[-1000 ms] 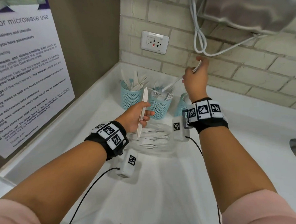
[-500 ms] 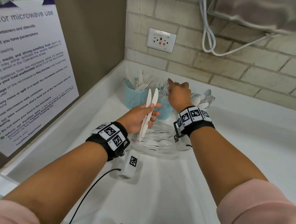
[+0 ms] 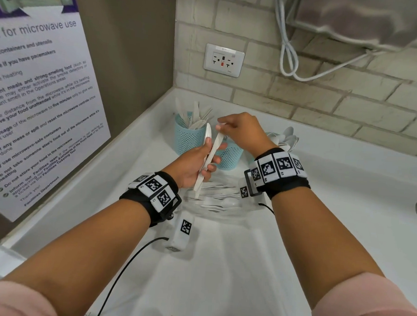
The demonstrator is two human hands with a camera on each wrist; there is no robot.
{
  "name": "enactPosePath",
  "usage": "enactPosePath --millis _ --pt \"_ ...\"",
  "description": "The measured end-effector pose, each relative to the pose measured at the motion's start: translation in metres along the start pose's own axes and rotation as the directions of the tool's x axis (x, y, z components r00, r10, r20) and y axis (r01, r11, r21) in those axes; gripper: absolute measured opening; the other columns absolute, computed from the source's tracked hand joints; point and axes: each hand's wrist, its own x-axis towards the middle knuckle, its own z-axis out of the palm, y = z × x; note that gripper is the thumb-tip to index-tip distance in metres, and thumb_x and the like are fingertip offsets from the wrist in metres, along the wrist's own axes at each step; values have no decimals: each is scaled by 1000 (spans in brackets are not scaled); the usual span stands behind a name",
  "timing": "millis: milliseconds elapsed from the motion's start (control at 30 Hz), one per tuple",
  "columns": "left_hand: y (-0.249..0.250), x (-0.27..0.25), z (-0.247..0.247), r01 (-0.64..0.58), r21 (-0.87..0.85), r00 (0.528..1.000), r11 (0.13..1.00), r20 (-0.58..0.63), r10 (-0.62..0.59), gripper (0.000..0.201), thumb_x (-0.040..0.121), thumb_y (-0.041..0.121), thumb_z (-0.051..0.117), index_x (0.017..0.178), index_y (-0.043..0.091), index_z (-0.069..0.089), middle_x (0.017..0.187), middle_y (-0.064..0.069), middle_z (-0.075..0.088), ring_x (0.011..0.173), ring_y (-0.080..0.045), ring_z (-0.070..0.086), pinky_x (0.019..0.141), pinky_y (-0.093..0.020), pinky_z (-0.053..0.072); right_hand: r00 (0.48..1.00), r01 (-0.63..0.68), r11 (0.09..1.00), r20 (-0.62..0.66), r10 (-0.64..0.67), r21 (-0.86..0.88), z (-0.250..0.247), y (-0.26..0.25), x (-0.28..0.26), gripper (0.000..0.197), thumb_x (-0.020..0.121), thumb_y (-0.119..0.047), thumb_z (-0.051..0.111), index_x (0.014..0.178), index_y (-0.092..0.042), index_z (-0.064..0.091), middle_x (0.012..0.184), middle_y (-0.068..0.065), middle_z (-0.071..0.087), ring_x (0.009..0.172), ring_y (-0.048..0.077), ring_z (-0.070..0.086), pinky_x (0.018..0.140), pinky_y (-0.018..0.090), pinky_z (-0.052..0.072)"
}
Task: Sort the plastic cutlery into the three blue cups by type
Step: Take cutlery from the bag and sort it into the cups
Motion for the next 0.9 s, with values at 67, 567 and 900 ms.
enactPosePath --millis 67,567,900 --pt "1 -1 -1 -2 5 1000 1000 8 2 54 95 56 25 118 20 58 67 4 46 44 -2 35 35 -10 26 999 -28 999 41 27 21 -1 -2 1 36 86 -22 66 121 -12 63 91 4 63 81 10 56 68 8 35" --pt "3 -3 -2 -25 68 999 997 43 22 64 92 61 22 115 14 59 55 8 35 39 -1 24 34 -11 20 973 -133 853 230 16 504 8 -10 -4 27 88 -5 61 115 -7 62 81 6 65 68 11 57 54 16 45" --pt "3 3 -26 -67 54 965 996 -249 79 48 98 51 28 90 16 61 49 10 28 37 -2 22 37 -14 18 926 -24 861 -312 210 508 -27 -28 46 18 90 -3 55 93 -20 58 94 8 68 76 16 62 64 27 54"
